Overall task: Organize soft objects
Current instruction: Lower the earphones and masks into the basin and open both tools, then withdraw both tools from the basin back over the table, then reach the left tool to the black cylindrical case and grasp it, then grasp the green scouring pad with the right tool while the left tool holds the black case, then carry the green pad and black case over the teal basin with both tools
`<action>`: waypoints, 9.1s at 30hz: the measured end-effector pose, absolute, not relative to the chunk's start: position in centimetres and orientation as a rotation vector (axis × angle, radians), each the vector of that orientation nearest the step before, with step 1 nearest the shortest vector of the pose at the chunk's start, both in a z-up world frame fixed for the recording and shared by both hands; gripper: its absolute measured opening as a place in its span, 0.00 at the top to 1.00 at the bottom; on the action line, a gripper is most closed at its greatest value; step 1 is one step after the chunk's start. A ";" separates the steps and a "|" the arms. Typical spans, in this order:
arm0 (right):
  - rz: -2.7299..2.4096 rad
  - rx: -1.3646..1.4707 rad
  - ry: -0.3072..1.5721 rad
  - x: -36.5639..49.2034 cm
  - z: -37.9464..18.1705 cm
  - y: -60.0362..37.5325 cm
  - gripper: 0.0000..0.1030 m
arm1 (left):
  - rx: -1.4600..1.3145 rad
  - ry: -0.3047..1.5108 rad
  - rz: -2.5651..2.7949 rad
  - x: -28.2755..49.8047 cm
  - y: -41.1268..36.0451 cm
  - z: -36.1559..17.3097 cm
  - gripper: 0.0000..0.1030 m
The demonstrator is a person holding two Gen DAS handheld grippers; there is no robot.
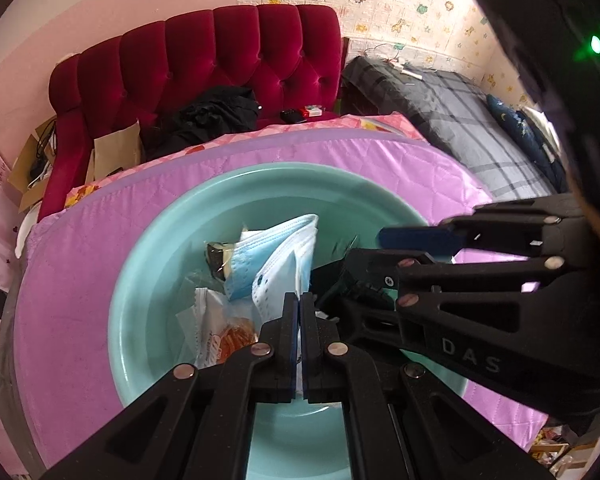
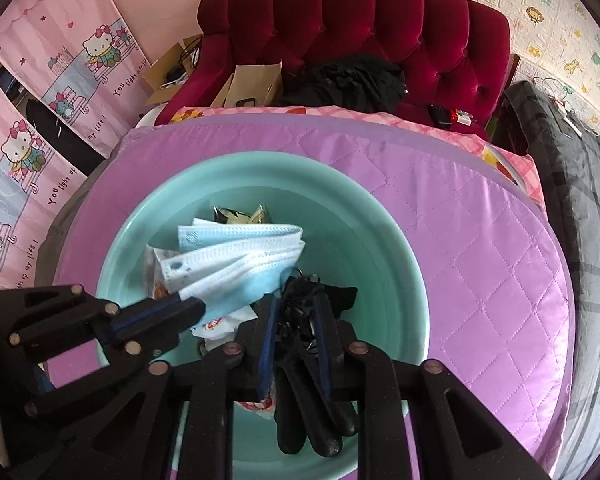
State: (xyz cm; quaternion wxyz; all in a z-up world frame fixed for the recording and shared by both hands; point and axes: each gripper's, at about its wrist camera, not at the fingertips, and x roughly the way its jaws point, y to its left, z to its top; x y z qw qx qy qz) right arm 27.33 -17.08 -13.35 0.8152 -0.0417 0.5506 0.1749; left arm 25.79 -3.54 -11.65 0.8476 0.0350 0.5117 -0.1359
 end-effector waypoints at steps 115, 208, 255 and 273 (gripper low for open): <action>0.289 -0.120 1.142 -2.4 -14.3 -16.2 0.00 | 0.240 1.224 -0.274 -6.5 5.5 -14.6 0.00; 0.400 -0.248 1.285 7.3 -23.2 -11.1 0.00 | -0.056 1.304 -0.165 0.9 6.8 -18.7 0.79; 0.401 -0.239 1.308 3.5 -19.8 -13.9 0.94 | -0.017 1.241 -0.229 2.4 2.8 -14.0 0.79; 0.351 -0.207 1.221 3.5 -13.7 -16.6 0.92 | 0.037 1.163 -0.301 5.2 0.1 -9.8 0.78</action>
